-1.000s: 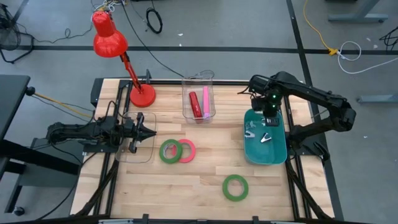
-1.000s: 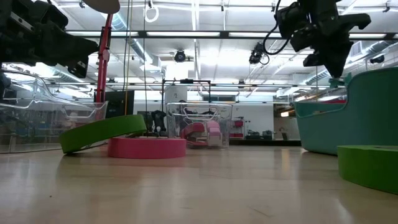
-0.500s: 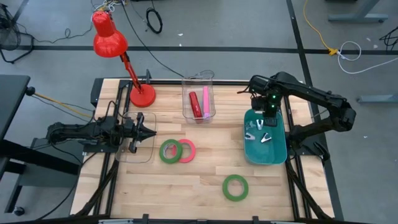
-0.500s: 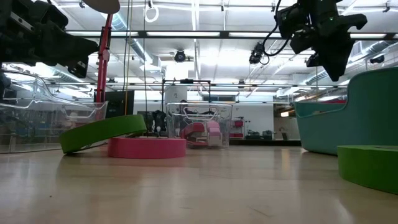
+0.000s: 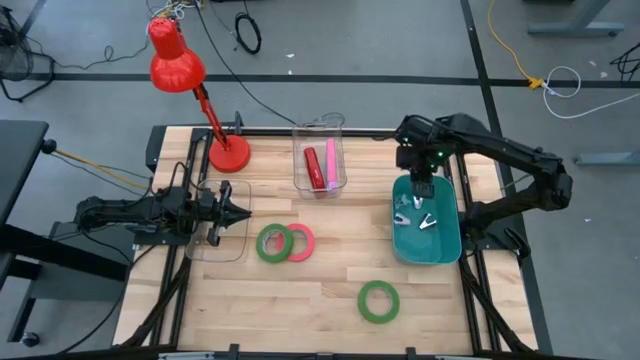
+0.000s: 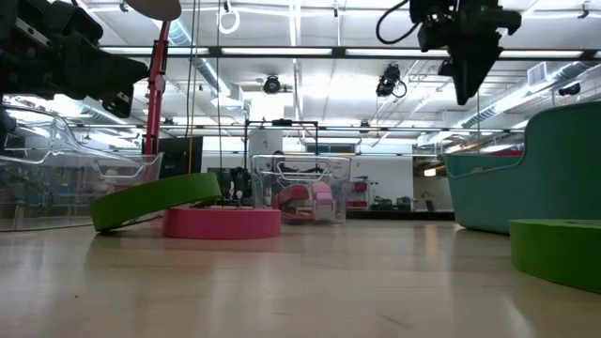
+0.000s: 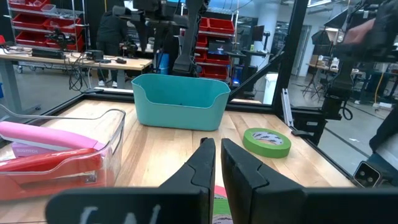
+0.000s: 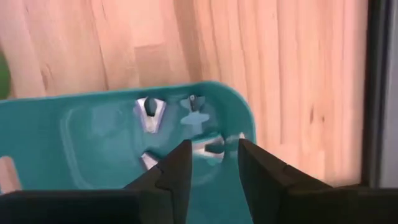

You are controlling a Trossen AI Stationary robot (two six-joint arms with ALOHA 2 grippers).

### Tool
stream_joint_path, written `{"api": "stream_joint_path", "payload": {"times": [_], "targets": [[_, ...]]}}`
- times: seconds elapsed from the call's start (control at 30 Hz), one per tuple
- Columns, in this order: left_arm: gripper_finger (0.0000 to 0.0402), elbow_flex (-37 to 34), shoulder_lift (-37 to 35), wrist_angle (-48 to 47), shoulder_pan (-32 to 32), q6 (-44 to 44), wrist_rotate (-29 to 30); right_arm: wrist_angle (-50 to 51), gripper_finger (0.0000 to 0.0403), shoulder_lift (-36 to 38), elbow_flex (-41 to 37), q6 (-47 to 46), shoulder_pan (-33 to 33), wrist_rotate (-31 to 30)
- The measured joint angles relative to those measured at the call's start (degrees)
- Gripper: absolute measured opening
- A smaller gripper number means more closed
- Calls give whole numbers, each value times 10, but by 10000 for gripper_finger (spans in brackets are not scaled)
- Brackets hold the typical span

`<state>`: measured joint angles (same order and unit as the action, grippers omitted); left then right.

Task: Pick and place Stapler, Stapler remover, tape
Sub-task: Put the bottom green tape into the left transparent bin

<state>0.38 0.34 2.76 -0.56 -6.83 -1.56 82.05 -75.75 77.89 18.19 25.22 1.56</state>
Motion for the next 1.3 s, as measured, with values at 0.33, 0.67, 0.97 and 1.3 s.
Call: {"api": "stream_joint_path", "payload": {"times": [0.33, 0.67, 0.97, 1.3], "targets": [[30, 0, 0, 0, 0, 0, 0, -98, 132, -6, 0, -26, -58, -20], [30, 0, 0, 0, 0, 0, 0, -210, 135, -42, 0, -41, -125, -22], [30, 0, 0, 0, 0, 0, 0, -276, 170, -44, 0, -36, -196, -22], [30, 0, 0, 0, 0, 0, 0, -277, 231, -43, 0, -25, -303, -17]]}}
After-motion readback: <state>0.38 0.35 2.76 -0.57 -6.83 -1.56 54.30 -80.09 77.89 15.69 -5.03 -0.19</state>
